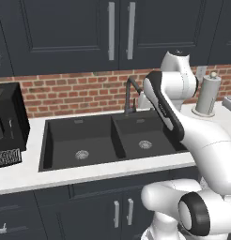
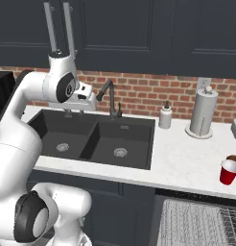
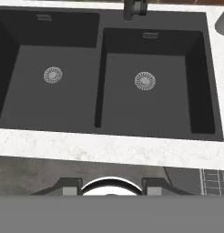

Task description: Pick up the cup and bowl from the counter, place them in the dishwasher, and close the dishwasher door.

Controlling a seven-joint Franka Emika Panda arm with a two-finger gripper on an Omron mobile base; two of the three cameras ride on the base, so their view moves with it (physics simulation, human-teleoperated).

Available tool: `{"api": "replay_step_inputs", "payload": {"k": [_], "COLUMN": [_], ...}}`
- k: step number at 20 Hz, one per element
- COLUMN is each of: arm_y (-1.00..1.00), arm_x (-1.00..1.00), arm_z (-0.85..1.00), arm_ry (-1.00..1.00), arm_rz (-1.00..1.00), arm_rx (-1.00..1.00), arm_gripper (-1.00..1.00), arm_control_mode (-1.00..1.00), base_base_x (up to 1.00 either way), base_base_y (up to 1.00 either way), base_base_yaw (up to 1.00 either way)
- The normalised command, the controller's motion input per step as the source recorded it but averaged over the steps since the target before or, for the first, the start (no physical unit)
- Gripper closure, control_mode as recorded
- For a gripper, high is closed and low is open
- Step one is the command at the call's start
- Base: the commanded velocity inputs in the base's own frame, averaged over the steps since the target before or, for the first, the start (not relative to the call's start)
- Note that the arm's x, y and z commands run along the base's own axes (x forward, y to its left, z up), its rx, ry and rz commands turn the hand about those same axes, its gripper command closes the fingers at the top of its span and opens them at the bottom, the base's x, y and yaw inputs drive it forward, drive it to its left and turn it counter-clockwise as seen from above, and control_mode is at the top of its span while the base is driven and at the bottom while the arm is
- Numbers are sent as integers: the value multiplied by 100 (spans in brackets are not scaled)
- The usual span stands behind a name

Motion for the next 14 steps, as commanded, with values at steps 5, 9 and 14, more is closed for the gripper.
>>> {"api": "replay_step_inputs", "payload": {"k": [5, 9, 14], "arm_y": [0, 0, 0], "arm_x": [0, 0, 0], "arm_z": [0, 0, 0], "arm_ry": [0, 0, 0], "arm_rz": [0, 0, 0], "arm_rx": [0, 0, 0], "arm_gripper": [-100, -100, -100], "arm_control_mode": [100, 100, 100], "base_base_x": [0, 0, 0], "base_base_y": [0, 0, 0], "base_base_yaw": [-4, -23, -40]}}
